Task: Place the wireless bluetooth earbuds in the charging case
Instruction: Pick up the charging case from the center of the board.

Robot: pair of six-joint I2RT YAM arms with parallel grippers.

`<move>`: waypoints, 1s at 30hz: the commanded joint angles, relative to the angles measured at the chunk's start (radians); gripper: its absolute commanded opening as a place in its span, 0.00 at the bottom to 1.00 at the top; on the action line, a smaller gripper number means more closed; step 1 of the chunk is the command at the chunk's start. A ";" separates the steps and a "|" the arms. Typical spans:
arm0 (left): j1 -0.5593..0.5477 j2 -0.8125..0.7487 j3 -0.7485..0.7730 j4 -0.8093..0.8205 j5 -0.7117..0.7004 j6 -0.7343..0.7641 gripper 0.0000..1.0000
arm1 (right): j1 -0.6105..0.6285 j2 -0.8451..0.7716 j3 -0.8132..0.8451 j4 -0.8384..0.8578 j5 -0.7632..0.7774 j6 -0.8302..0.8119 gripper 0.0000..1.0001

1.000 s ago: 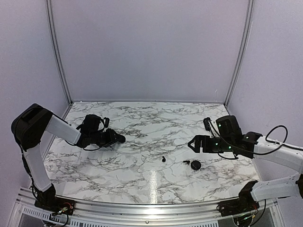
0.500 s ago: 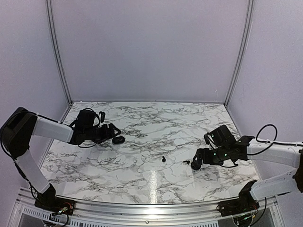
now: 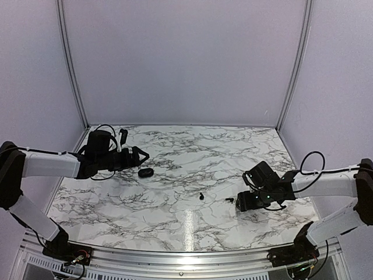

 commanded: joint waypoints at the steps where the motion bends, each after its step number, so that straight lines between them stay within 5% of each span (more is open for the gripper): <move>1: -0.003 -0.043 -0.024 -0.019 -0.003 0.023 0.97 | 0.038 0.085 0.025 -0.004 0.049 -0.027 0.70; 8: -0.004 -0.051 -0.025 -0.019 0.005 0.021 0.98 | 0.043 0.132 0.068 -0.009 0.078 -0.059 0.71; 30: -0.007 -0.146 -0.070 -0.019 -0.102 0.013 0.99 | 0.046 0.057 0.094 -0.047 0.024 -0.062 0.48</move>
